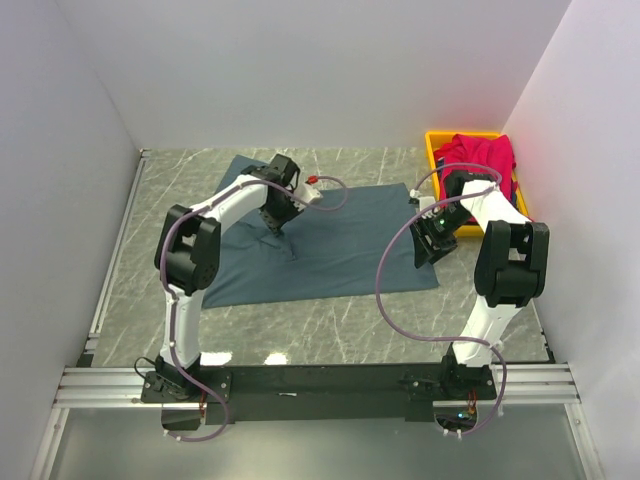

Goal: Fold and stack the t-shirts
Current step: Fold the tshirt

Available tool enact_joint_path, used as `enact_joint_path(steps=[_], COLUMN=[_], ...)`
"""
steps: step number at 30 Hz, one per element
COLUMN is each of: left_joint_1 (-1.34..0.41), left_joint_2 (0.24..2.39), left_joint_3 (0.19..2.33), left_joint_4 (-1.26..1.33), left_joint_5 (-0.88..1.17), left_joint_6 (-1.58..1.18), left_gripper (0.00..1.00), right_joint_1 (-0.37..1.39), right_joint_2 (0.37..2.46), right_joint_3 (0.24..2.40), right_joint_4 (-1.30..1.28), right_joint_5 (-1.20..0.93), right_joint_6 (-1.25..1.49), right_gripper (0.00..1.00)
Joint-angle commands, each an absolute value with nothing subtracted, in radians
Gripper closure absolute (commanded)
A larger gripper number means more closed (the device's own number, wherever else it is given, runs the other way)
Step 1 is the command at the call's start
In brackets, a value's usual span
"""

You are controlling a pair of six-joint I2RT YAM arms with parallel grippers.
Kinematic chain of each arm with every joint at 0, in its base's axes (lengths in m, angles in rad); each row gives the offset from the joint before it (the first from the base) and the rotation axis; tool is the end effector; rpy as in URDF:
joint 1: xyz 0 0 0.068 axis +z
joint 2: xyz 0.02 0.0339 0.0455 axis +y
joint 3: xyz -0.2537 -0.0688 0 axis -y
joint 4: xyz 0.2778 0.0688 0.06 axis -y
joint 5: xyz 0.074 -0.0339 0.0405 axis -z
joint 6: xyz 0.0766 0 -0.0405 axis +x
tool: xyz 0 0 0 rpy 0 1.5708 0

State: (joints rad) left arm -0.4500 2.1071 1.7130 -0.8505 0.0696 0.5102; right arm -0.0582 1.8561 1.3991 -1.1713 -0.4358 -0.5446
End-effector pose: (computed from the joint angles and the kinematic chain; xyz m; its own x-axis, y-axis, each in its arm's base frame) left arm 0.4275 -0.2124 0.1378 -0.5226 0.7935 -0.3118 0.8127 0.5742 0.0990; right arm 0.3602 0.0114 0.1450 -0.8923 -0.4185 -0.1692 -0.4505 0.8030 0.3902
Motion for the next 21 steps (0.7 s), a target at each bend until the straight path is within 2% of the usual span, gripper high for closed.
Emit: enact_joint_path(steps=[1,4,5,6,8,10,14,18,21], left_joint_1=[-0.483,-0.506,-0.509,-0.511,-0.511,-0.5,-0.43,-0.264,-0.169], left_joint_2=[2.102,2.103,2.1,2.092,2.079,2.031,1.913,1.796,1.729], left_joint_3=[1.75,1.733,1.727,1.715,1.706,1.686,1.626,1.524,1.398], left_joint_4=[-0.787,-0.747,-0.735,-0.717,-0.71,-0.712,-0.774,-0.87,-0.933], left_joint_5=[0.015,0.003,0.003,0.003,-0.025,-0.009,0.162,0.319,0.353], left_joint_6=[0.535,0.552,0.552,0.549,0.538,0.519,0.447,0.434,0.471], left_gripper=[0.96,0.91,0.85,0.67,0.57,0.5,0.5,0.51,0.53], right_joint_1=[-0.066,-0.066,-0.067,-0.064,-0.066,-0.063,-0.046,-0.005,0.047], right_joint_2=[1.871,1.876,1.876,1.875,1.871,1.868,1.864,1.849,1.851], right_joint_3=[1.396,1.402,1.402,1.404,1.407,1.413,1.416,1.373,1.338], right_joint_4=[-1.172,-1.175,-1.175,-1.178,-1.18,-1.177,-1.183,-1.137,-1.089], right_joint_5=[-0.452,-0.462,-0.462,-0.463,-0.466,-0.474,-0.482,-0.434,-0.37], right_joint_6=[-0.555,-0.552,-0.552,-0.552,-0.552,-0.552,-0.554,-0.548,-0.534], right_gripper=[0.37,0.37,0.37,0.37,0.36,0.36,0.37,0.42,0.44])
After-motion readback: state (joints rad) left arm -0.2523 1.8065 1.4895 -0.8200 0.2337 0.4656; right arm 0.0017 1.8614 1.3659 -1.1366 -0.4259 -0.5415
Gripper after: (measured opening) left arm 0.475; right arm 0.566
